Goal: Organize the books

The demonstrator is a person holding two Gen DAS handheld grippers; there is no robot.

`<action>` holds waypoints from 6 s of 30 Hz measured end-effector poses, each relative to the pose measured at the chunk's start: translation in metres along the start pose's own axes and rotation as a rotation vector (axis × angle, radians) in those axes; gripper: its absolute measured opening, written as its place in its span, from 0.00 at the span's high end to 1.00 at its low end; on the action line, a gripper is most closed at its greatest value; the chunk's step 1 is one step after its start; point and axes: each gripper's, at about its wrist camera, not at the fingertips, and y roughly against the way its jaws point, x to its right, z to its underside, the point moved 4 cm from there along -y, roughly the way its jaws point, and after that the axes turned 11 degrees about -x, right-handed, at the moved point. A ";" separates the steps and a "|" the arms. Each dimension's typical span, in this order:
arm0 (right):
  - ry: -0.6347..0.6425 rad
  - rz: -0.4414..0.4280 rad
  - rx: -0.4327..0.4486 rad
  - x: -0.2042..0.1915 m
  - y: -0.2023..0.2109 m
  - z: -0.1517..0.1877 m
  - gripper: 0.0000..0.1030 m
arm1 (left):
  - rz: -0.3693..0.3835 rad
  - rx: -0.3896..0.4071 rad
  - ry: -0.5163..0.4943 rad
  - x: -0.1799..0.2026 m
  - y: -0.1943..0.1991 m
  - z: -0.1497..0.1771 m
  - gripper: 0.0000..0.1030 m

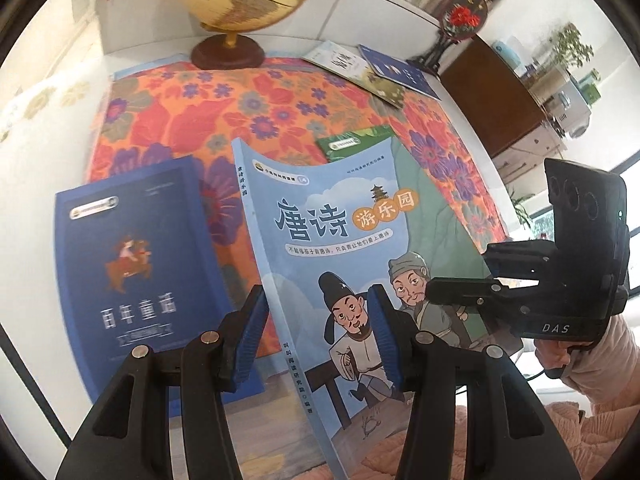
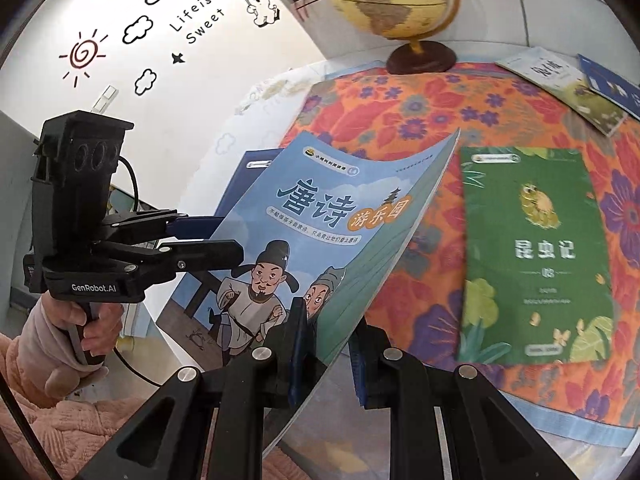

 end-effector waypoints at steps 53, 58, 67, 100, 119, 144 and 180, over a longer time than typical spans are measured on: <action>-0.101 -0.001 -0.097 -0.070 -0.148 -0.079 0.77 | -0.072 0.056 0.379 -0.187 0.009 0.032 0.52; -0.134 -0.007 -0.091 -0.070 -0.147 -0.077 0.75 | -0.096 0.071 0.403 -0.189 0.017 0.032 0.52; -0.163 0.031 -0.076 -0.059 -0.132 -0.068 0.67 | -0.192 0.103 0.465 -0.181 0.045 0.042 0.52; -0.324 -0.099 0.013 0.274 0.035 0.025 0.64 | -0.007 -0.143 0.347 0.075 -0.169 -0.074 0.48; -0.216 -0.411 -0.108 0.301 0.000 -0.011 0.74 | 0.246 -0.170 0.344 0.059 -0.175 -0.099 0.51; -0.093 -0.154 -0.033 0.209 0.031 0.008 0.90 | -0.024 -0.182 0.175 0.096 -0.146 -0.099 0.63; -0.074 -0.148 0.113 0.052 0.025 -0.016 0.88 | -0.012 -0.056 0.144 0.028 -0.036 -0.051 0.61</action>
